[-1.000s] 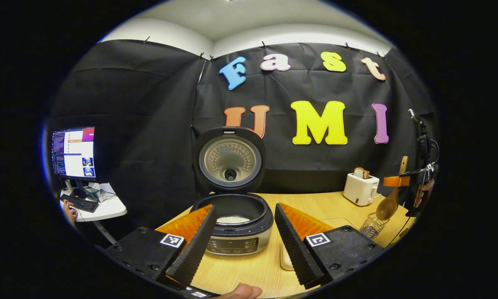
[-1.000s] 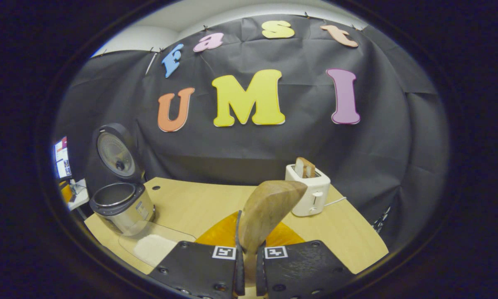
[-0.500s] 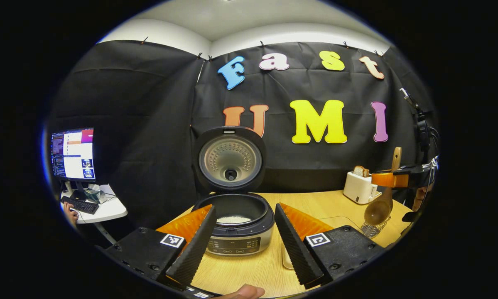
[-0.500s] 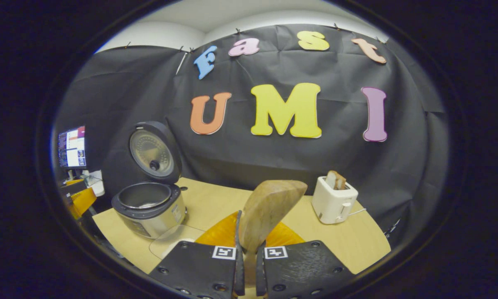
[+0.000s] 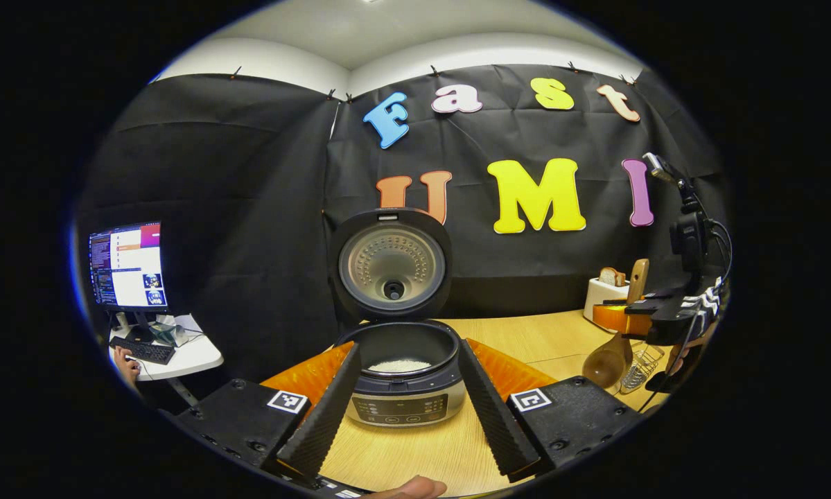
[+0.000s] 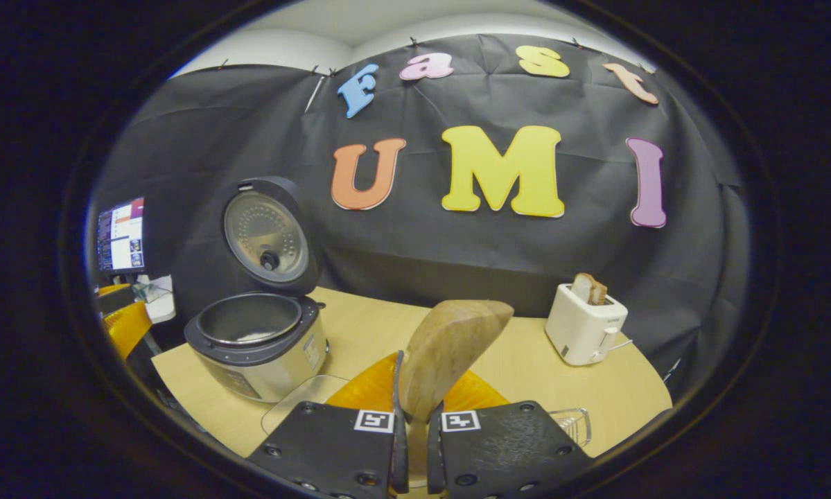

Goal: Close the left gripper, press the button to open the rice cooker; take a wooden spoon from the chopstick holder with the right hand, scoop a spoonful of rice and pour it into the rice cooker, then put the wooden spoon back into the chopstick holder.

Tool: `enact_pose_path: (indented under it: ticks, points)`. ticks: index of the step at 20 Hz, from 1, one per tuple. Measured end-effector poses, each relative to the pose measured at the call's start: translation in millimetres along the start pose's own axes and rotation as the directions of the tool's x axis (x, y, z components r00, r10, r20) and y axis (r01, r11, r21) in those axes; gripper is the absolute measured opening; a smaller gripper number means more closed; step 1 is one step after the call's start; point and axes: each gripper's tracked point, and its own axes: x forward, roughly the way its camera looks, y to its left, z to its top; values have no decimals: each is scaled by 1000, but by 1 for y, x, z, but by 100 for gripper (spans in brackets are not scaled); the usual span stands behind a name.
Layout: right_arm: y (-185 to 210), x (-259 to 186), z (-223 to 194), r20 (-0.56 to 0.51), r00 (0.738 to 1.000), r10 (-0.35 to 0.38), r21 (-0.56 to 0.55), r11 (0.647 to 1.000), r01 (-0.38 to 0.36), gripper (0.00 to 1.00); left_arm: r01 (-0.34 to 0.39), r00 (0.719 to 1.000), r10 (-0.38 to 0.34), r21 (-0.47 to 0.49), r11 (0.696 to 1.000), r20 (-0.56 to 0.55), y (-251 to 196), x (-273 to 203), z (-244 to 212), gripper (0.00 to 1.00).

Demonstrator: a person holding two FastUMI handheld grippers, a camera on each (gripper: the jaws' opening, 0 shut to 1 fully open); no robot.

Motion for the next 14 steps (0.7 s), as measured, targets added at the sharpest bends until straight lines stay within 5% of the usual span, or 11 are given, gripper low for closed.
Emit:
enact_pose_path:
  ticks: [6, 14]
  points:
    - [14, 34, -44, -90, 995, -34, 8, 999, 35, 10, -21, 1000, 21, 35, 999, -10, 3, 3, -5, 90]
    - [16, 47, -70, -90, 989, -119, -131, 986, 107, 11, -21, 1000, 21, 48, 999, -8, 5, 5, -5, 90]
